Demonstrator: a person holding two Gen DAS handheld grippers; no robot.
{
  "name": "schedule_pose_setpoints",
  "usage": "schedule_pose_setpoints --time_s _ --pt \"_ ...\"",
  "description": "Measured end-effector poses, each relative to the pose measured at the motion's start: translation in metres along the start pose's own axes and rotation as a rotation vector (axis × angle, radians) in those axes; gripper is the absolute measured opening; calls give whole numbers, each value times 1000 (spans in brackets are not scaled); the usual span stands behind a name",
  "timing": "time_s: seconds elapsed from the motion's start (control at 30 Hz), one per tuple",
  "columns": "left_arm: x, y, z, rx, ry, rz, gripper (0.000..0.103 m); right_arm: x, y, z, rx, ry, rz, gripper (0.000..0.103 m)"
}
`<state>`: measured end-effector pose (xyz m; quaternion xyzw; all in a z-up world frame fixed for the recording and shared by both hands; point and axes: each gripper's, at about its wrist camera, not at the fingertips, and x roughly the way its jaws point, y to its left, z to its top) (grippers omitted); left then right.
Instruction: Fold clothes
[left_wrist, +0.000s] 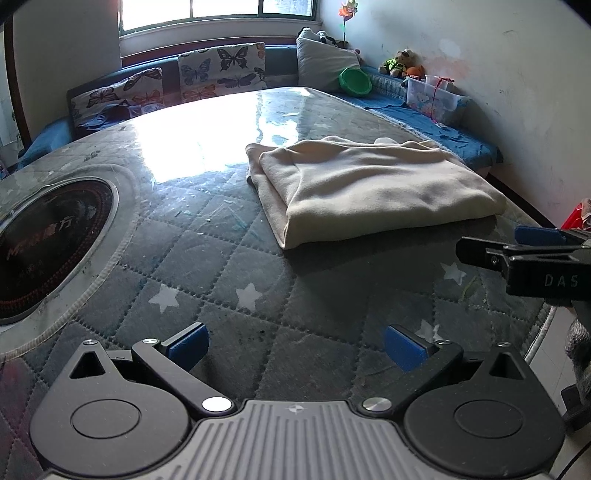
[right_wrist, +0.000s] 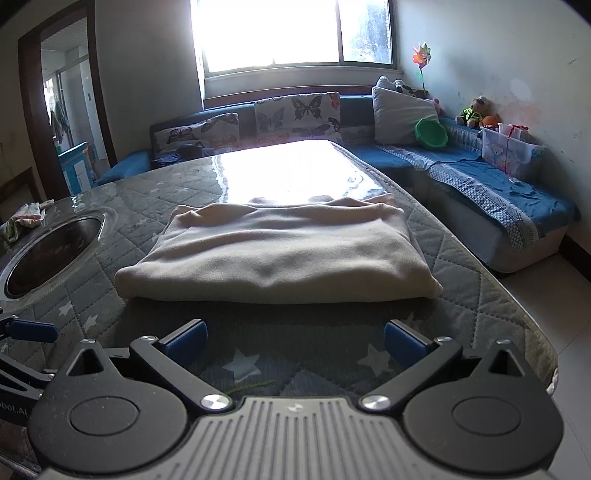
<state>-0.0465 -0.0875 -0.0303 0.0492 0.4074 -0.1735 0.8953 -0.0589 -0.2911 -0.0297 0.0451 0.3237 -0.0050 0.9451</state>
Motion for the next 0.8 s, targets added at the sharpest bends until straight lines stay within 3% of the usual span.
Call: schedule_pose_setpoints --time_s 0.8 --pt "-4 -10 -5 7 -6 14 103 -12 -3 -9 -1 -7 3 103"
